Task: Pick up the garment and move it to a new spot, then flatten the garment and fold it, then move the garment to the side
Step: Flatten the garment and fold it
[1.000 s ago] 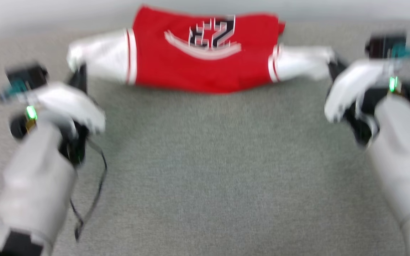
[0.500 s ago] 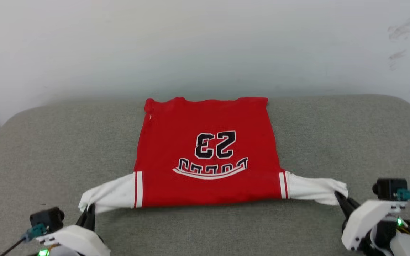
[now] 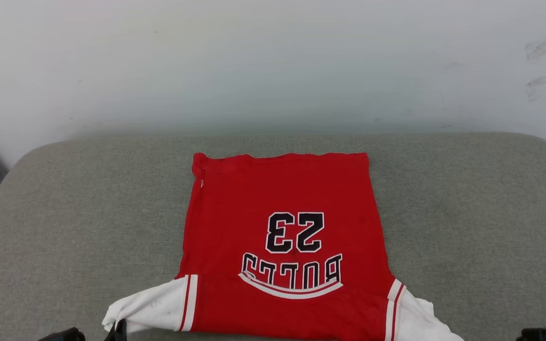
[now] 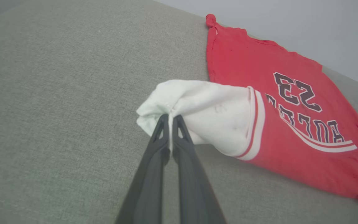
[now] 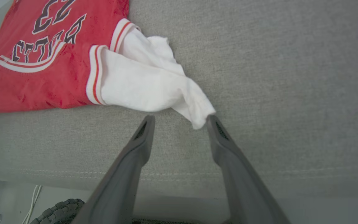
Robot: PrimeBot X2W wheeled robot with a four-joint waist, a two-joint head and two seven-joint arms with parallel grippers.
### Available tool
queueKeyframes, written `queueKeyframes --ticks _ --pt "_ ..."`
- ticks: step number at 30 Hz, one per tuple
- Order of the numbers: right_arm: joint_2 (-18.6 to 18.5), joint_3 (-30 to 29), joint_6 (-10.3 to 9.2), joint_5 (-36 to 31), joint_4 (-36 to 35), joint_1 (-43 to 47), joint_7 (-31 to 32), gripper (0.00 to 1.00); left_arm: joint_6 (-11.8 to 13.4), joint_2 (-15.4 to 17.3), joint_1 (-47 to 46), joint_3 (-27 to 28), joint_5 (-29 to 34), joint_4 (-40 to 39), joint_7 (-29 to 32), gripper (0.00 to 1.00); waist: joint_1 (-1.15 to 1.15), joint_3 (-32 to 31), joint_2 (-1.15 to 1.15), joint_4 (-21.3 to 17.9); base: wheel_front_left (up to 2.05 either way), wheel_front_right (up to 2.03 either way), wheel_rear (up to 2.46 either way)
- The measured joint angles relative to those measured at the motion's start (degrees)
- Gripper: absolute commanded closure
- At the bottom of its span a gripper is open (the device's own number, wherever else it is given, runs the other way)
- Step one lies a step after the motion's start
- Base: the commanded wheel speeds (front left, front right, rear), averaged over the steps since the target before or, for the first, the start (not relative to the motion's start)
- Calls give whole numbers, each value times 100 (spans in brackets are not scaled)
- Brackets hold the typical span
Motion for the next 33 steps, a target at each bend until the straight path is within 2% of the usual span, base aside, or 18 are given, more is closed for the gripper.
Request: queueKeyframes --ticks 4,9,13,17,25,33 --pt "142 -324 -1 -169 -522 -261 -193 0 159 16 -75 -43 193 -402 -43 100 1 52 0 12 0 0 0" --pt "229 -561 -1 -380 -358 -1249 -504 0 277 53 -330 -102 400 -859 -42 100 1 220 0 23 0 0 0" --pt "222 -677 0 -343 334 -2264 -470 0 327 81 -617 -188 598 -1221 9 100 1 469 0 97 0 0 0" --pt "55 -775 -1 -334 1163 -3601 -253 0 268 67 -1086 -229 754 -1470 9 100 3 919 0 213 0 0 0" --pt "-324 -811 0 -558 2792 -5990 699 0 -76 -170 -1993 -469 1000 -1580 2 100 3 1949 0 590 0 0 0" --pt "-548 -966 0 -1028 3850 -7495 1392 0 -396 -432 -2663 -666 1141 -1492 -94 100 4 2826 0 1108 0 0 0"
